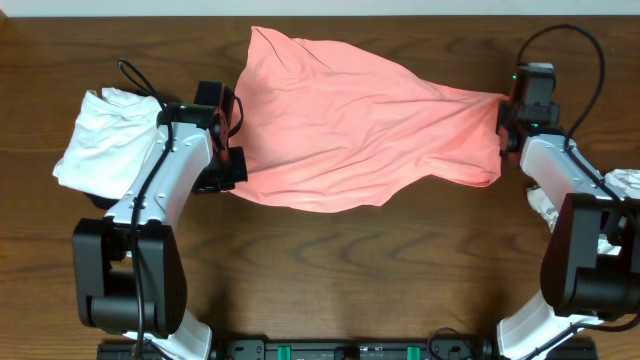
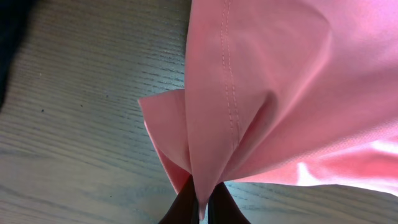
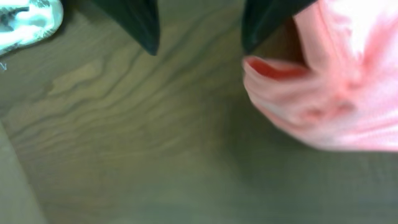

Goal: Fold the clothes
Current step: 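Pull the shirt's right side outward with the right gripper to flatten, then drag the shirt's right end further right with the right gripper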

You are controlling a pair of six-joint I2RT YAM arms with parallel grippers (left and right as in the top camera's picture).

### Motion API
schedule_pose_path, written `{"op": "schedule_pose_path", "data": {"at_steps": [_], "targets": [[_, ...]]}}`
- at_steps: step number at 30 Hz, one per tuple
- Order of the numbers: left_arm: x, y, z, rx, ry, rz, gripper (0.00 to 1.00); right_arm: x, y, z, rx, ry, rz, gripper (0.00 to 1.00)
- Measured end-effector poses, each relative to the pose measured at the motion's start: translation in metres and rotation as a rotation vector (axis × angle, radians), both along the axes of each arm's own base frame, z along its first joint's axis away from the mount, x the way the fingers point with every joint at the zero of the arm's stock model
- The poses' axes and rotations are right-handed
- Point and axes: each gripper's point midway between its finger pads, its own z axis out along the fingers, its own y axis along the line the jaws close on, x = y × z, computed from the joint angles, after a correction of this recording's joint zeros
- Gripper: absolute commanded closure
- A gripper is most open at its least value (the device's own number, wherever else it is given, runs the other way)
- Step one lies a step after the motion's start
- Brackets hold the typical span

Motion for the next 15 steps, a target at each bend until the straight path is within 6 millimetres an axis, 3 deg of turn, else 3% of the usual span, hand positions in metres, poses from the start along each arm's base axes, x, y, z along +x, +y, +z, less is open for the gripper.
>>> {"op": "schedule_pose_path", "data": {"at_steps": [4, 7, 10, 15], "targets": [[0.0, 0.0, 0.0, 0.0, 0.001, 0.0, 0.94, -0.02, 0.006, -0.019, 0.053, 0.119, 0.019, 0.27], [0.0, 0.0, 0.0, 0.0, 0.001, 0.0, 0.94, -0.049, 0.019, -0.04, 0.134, 0.26, 0.039, 0.18], [-0.001, 0.0, 0.0, 0.0, 0.002, 0.0, 0.94, -0.071, 0.033, -0.05, 0.236, 0.338, 0.029, 0.15], [0.0, 0.0, 0.0, 0.0, 0.002, 0.0, 0.94, -0.083, 0.062, -0.045, 0.47, 0.338, 0.041, 0.16]]}}
